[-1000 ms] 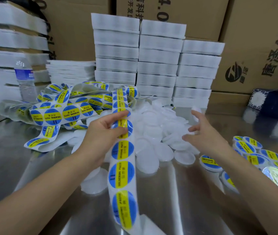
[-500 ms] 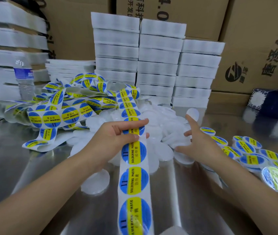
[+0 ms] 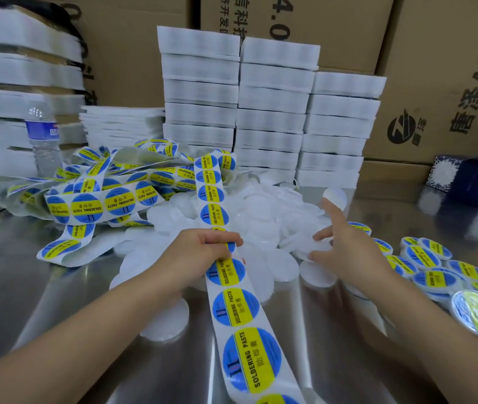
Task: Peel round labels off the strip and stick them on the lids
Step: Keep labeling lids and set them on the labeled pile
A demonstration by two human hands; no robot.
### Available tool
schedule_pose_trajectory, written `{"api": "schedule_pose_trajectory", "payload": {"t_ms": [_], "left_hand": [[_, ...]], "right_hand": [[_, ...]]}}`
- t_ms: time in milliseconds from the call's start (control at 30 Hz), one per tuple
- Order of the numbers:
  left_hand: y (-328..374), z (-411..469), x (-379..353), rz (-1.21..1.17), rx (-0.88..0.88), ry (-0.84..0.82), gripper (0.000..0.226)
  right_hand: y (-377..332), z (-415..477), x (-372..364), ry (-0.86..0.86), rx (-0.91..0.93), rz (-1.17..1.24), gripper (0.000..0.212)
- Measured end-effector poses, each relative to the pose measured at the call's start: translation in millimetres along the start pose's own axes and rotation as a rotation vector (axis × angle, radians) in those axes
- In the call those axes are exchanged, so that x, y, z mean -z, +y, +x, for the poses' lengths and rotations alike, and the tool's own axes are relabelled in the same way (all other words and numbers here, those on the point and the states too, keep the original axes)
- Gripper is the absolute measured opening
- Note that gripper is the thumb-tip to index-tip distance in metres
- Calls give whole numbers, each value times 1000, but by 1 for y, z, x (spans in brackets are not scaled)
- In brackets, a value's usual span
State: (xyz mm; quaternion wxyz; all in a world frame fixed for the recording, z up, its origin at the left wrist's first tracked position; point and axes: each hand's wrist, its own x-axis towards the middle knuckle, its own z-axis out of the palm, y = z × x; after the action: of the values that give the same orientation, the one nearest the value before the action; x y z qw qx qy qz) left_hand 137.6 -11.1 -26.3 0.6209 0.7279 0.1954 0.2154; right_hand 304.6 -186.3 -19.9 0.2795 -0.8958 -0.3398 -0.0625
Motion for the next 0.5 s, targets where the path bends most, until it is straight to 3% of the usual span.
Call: {"api": "schedule_pose_trajectory", "payload": {"t_ms": [167,367,500], "left_hand": [[1,2,3,-318,69,38,27],[1,-1,1,-329,56,-36,30],[0,-1,0,-292,65,-27,31]], "right_hand": [[0,0,4,90,30,26,81],[-3,-1,3,46,9,173,88],[-4,0,-3,-17,-45,45,100]]}}
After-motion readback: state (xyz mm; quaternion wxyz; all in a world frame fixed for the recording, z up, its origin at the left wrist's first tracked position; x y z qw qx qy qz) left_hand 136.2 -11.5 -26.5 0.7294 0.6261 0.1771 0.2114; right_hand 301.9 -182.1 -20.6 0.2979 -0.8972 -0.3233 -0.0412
